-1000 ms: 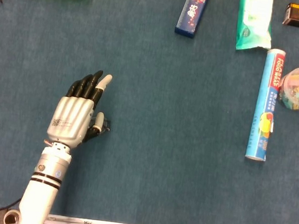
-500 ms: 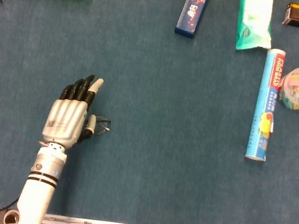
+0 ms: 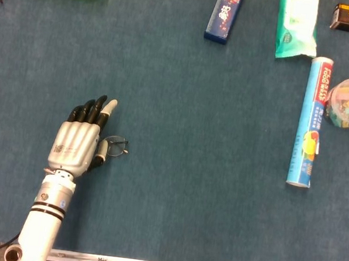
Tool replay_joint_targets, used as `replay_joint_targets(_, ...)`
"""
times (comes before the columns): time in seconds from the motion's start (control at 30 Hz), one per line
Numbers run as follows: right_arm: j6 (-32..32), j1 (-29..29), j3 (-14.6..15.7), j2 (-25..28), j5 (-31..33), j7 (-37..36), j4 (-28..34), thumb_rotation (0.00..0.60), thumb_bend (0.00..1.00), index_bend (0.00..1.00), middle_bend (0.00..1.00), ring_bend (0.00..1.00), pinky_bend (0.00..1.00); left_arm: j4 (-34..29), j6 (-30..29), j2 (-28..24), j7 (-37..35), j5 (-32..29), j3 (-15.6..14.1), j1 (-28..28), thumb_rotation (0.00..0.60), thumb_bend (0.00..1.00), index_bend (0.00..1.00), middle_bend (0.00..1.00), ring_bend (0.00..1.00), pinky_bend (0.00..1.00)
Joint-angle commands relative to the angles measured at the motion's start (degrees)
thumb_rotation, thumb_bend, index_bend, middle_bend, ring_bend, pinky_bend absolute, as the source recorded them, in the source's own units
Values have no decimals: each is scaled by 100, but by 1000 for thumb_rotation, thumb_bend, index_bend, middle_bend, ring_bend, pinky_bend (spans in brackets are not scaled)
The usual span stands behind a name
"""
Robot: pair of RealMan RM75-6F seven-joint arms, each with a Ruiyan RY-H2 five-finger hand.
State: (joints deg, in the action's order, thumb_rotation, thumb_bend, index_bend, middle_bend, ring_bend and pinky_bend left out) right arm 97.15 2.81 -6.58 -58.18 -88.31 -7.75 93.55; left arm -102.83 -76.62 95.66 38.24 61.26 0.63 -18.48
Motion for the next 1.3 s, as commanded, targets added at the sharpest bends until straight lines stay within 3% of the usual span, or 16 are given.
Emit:
replay_joint_targets(0.03,-1,0,-2,1,5,-3,0,600,24,430,401,297,576,55,18,15,3,21,-32,6,600,572,10,0,0,87)
replay_joint_targets(0.6,-1,2,-5,5,11,-8,1,600,23,430,401,297,576,330,127,84,-5,113,-147,30,600,571,10,0,0,87)
replay_joint_targets(0.83,-5,0,-5,2,14,-2,3,600,24,430,401,297,576,-119,180,-149,-229,194,-172,69,600,570,10,0,0,87)
replay_joint_targets(1.07,9,5,3,-2,-9,14,8,600,23,430,401,297,576,-485,117,-342,-347,469,-95,34,600,570,10,0,0,87)
replay_joint_targets(1.3,16,8,-3,0,-3,-3,-2,600,23,430,401,297,576,-204,72,-248,-319,447,126,-40,600,568,10,0,0,87)
